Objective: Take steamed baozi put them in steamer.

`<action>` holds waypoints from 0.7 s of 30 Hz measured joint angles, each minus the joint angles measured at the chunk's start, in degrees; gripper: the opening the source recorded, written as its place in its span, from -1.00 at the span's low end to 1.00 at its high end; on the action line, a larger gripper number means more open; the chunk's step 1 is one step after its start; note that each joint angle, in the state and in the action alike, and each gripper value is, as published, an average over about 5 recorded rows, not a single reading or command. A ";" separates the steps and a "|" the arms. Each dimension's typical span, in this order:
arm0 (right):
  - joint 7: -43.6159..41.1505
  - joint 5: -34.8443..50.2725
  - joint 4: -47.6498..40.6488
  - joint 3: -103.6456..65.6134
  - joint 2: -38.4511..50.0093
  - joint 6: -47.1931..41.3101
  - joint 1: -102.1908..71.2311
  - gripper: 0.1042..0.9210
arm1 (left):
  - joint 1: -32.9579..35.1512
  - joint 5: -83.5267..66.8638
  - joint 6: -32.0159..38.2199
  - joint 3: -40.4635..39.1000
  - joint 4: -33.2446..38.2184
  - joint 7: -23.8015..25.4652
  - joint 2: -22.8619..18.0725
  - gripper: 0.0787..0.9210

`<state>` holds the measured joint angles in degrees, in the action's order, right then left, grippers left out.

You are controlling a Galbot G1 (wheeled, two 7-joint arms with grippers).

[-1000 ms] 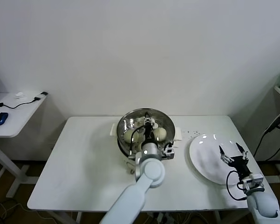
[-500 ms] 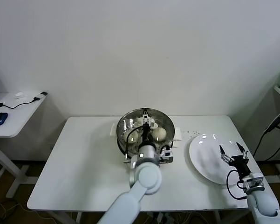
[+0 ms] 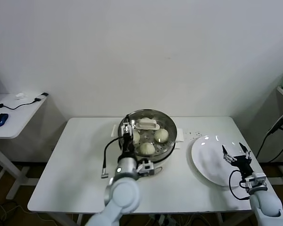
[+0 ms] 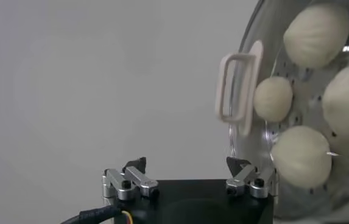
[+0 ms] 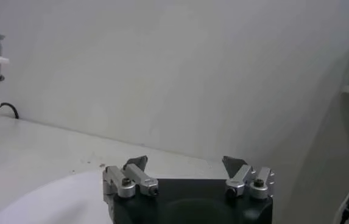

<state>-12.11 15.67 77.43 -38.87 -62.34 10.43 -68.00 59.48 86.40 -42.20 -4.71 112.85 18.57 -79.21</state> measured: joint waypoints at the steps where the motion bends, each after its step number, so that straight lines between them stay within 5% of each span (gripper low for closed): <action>1: 0.00 -0.01 0.22 -0.04 0.04 -0.25 -0.04 0.76 | 0.93 -1.14 0.00 0.69 1.09 -0.83 0.51 0.77; 13: 0.31 0.78 3.26 0.35 -0.37 -2.29 -0.83 0.76 | 13.91 -29.62 1.80 16.92 9.56 -15.32 5.10 0.77; 21: 0.38 0.49 6.00 0.82 -1.11 -3.03 -1.81 0.76 | 22.70 -57.18 17.47 31.71 10.51 -17.98 3.11 0.77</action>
<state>-11.73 16.16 83.43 -38.05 -63.45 7.40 -69.81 82.19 29.21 -24.73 27.00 123.36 0.59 -76.10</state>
